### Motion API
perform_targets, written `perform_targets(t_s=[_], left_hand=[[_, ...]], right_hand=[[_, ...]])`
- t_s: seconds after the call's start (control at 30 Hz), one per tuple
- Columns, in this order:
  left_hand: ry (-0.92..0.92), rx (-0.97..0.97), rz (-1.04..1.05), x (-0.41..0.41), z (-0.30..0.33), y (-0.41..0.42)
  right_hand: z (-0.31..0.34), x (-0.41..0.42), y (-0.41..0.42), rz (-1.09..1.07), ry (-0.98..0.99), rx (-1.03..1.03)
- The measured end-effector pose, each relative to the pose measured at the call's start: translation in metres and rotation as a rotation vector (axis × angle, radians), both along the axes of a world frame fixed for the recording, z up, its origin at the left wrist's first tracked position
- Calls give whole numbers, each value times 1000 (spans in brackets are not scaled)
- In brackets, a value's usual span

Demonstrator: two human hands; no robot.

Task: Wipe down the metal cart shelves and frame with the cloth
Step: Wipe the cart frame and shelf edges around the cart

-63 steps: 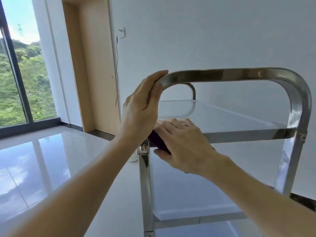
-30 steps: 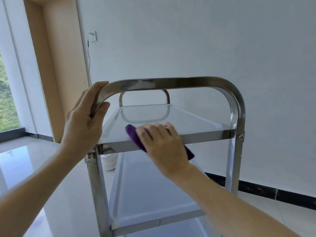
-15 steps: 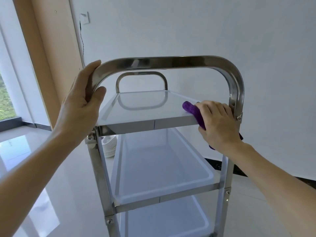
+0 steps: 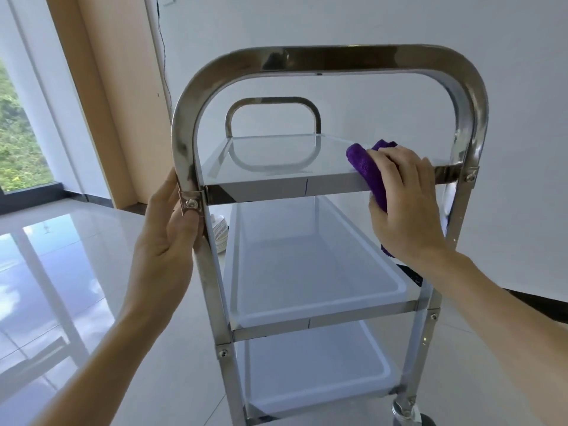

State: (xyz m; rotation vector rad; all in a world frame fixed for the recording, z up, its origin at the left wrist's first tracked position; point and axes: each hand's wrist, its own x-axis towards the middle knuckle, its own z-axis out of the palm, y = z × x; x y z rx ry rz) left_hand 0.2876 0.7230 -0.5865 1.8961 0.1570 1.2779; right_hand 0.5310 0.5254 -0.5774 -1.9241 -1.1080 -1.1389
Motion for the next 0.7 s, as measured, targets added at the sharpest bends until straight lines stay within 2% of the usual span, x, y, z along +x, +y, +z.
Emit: perform_targets(t_s=[0.13,0.37,0.5,0.63,0.7], left_hand=[[-82,-36,-23,3,-2,5],[-116,-172,-66,-1,5,19],[-82,-169,-117,-6,9,23],[19,-89,-129,-11,12,32],[50,-44,-113,-12,14,34]], right_hand=[[-21,-53,35,233,82,209],[-54,-162,121,484,432,490],[-72,-203,163,529,405,430],[-103,-199,179,447,387,354],[-131,-194,176,449,444,258]])
